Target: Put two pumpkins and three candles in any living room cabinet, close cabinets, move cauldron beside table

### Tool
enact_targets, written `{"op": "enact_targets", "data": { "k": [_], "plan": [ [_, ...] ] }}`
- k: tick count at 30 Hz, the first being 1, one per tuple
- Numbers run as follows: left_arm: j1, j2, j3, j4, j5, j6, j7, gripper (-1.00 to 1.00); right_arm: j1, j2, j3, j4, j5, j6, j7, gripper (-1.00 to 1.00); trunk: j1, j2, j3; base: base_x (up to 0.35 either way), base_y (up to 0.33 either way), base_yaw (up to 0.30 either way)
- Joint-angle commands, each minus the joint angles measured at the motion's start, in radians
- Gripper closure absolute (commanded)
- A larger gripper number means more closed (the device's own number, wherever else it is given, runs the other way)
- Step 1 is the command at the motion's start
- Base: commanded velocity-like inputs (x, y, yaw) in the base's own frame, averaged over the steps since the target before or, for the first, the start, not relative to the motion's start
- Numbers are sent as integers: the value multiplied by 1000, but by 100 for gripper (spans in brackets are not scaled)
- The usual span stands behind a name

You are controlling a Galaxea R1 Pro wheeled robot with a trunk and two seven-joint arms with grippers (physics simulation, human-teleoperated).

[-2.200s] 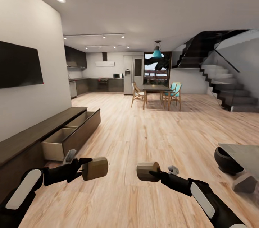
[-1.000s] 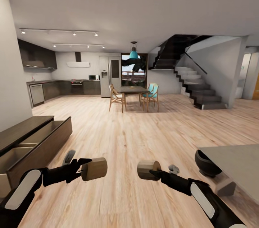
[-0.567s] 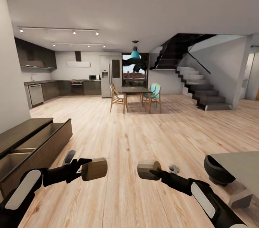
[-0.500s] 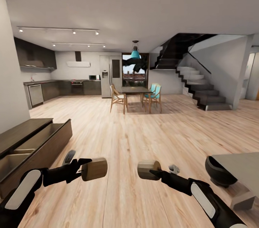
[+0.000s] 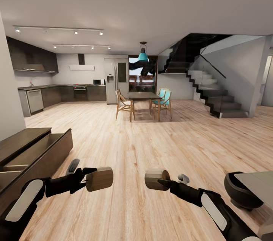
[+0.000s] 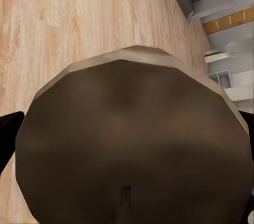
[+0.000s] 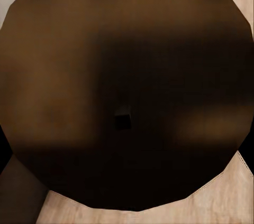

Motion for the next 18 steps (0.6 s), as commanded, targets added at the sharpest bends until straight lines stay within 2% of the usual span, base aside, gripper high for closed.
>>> {"op": "enact_targets", "data": {
  "k": [1,18],
  "plan": [
    [-1,0,1,-1,16,4,6,100,-1,-1,2,-1,-13,6,-1,100,0,-1,-1,322,0,0],
    [-1,-3,0,-1,15,3,6,100,-1,-2,1,-1,-13,6,-1,100,0,-1,-1,322,0,0]
  ]
}}
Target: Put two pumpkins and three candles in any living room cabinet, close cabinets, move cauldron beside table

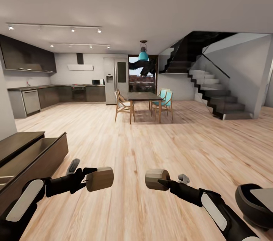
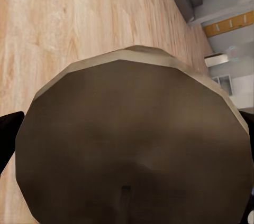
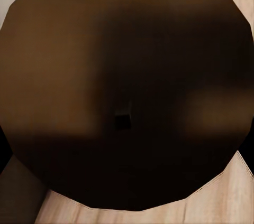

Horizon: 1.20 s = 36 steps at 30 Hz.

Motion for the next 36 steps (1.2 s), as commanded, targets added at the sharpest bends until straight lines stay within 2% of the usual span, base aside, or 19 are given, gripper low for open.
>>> {"op": "enact_targets", "data": {
  "k": [1,23,36],
  "plan": [
    [-1,1,1,-1,17,4,6,100,-1,-1,2,-1,-12,6,-1,100,0,-1,-1,322,0,0],
    [-1,0,1,0,17,3,6,100,-1,3,1,-1,-5,7,-16,100,0,-1,-1,320,0,0],
    [-1,0,1,-1,17,4,6,100,-1,-2,2,-2,-12,6,2,100,0,-1,-1,301,0,0]
  ]
}}
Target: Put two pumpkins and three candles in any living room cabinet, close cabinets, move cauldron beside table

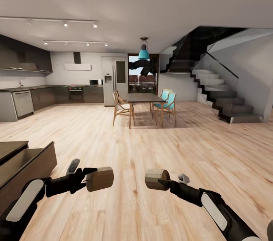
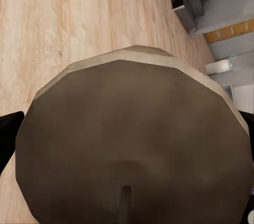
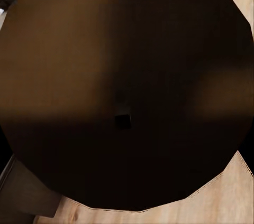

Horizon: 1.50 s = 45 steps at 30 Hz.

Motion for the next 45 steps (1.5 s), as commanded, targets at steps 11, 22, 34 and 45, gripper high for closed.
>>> {"op": "enact_targets", "data": {
  "k": [11,22,34,45],
  "plan": [
    [-1,-2,-1,-2,17,3,6,100,-1,0,3,-1,-8,3,-3,100,0,-1,-1,286,0,0],
    [-1,-2,-2,-2,17,4,6,100,-1,-3,2,-1,-14,1,0,100,0,-1,-1,275,0,0],
    [-1,-2,-2,-2,17,3,6,100,-1,0,1,-1,-15,5,-7,100,0,-1,-1,273,0,0],
    [-1,-3,-2,-2,17,3,6,100,-1,1,1,1,-15,6,-4,100,0,-1,-10,273,-45,61]
  ]
}}
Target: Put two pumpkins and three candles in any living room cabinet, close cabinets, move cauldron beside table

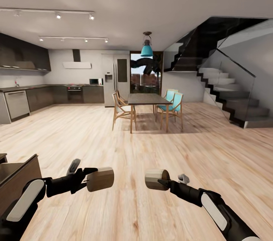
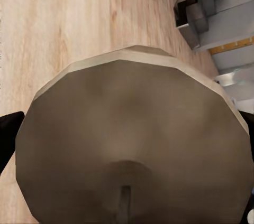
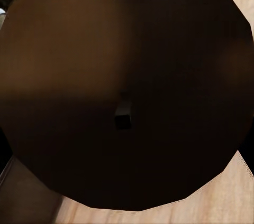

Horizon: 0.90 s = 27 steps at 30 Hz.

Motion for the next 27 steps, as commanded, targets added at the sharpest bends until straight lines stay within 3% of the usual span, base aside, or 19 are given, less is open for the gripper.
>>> {"op": "enact_targets", "data": {
  "k": [1,27],
  "plan": [
    [-1,-1,1,-1,17,4,6,100,-1,-1,2,-1,-13,6,-1,100,0,-1,-3,273,-97,113],
    [-1,-1,-8,-2,17,3,6,100,-1,5,2,-2,-2,15,-18,100,0,-1,-44,262,-151,61]
  ]
}}
